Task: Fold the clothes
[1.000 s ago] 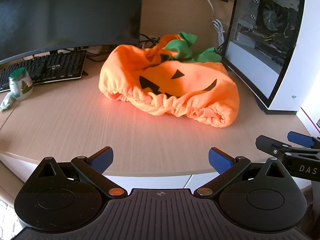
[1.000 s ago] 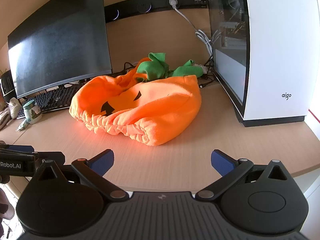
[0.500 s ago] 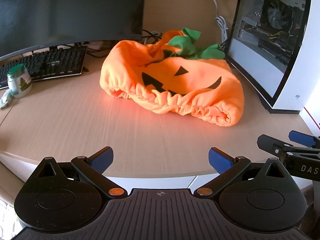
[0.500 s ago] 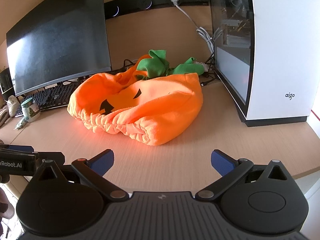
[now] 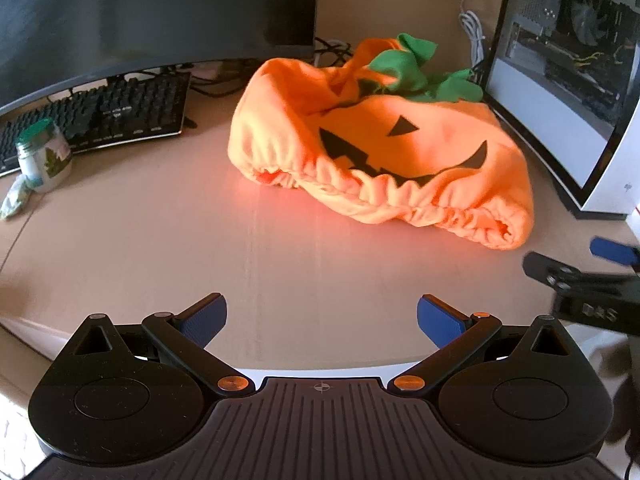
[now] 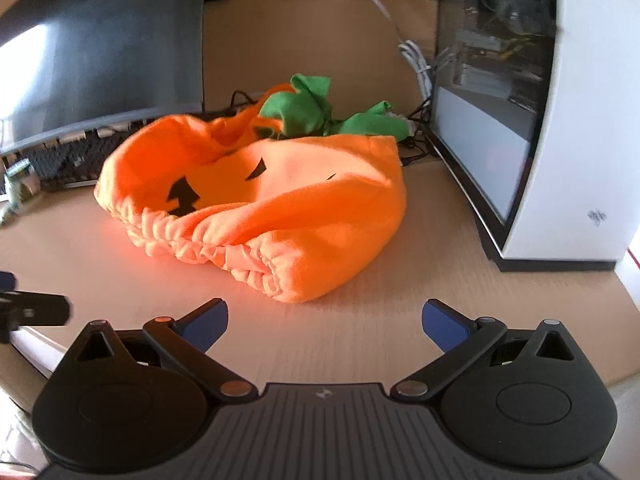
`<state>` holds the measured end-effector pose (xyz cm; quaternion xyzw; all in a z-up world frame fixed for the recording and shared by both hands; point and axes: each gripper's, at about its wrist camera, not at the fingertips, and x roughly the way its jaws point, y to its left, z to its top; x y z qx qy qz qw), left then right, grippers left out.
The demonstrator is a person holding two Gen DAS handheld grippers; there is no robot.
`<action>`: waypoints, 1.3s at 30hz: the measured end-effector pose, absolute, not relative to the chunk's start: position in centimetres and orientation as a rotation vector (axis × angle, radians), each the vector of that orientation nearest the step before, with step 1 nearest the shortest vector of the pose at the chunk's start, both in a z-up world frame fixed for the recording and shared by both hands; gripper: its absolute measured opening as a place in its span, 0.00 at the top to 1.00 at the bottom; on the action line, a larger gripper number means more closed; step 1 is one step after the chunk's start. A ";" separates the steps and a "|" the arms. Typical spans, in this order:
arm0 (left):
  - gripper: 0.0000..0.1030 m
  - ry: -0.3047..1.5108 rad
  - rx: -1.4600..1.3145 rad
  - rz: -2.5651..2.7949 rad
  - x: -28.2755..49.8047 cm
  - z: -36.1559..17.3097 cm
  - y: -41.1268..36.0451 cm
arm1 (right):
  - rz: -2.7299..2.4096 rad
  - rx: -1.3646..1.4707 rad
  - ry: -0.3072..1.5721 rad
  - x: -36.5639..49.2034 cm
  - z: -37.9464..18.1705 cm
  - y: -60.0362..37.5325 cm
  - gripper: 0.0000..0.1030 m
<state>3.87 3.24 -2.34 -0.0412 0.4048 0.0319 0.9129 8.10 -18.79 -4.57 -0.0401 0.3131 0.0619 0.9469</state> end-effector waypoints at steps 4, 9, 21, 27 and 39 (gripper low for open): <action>0.00 0.833 -0.070 0.070 4.4 -1.9 5.1 | 0.121 -0.210 0.625 10.6 -5.7 -16.3 0.00; 0.00 0.823 -0.055 0.083 5.8 -0.9 8.0 | -0.043 -0.308 0.599 13.7 -6.1 -14.0 0.00; 0.00 0.855 0.128 -0.063 13.8 -4.0 7.1 | -0.410 -0.093 0.488 11.6 -0.9 -20.0 0.00; 0.00 0.771 0.190 0.016 16.4 -3.4 6.1 | -0.485 -0.112 0.541 10.1 -1.0 -22.0 0.00; 0.00 0.752 0.113 0.070 18.6 -1.6 10.0 | -0.051 -0.367 0.606 11.6 -3.8 -13.4 0.00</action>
